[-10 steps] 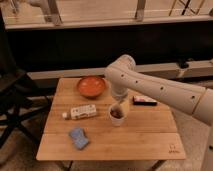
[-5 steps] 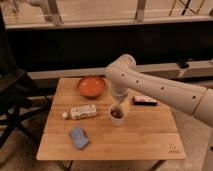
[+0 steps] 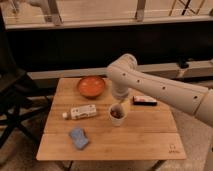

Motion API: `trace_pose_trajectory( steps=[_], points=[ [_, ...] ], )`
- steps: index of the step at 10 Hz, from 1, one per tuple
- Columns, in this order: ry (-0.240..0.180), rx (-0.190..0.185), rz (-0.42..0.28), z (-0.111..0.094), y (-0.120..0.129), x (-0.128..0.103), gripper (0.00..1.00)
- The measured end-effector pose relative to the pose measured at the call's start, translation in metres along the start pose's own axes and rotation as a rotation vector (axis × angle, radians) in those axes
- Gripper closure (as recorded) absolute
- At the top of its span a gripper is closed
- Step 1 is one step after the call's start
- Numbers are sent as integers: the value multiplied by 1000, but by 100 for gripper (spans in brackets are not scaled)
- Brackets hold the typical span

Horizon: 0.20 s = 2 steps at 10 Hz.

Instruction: Place the pepper in the ceramic cup

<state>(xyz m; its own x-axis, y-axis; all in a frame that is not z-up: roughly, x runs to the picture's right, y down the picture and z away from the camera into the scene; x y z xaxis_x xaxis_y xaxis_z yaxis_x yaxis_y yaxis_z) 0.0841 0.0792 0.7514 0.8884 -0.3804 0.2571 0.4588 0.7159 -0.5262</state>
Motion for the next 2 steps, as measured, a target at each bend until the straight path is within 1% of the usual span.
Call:
trace_pose_trajectory(
  steps=[2],
  points=[
    [-2, 0, 4, 0, 1, 2, 20]
  ],
)
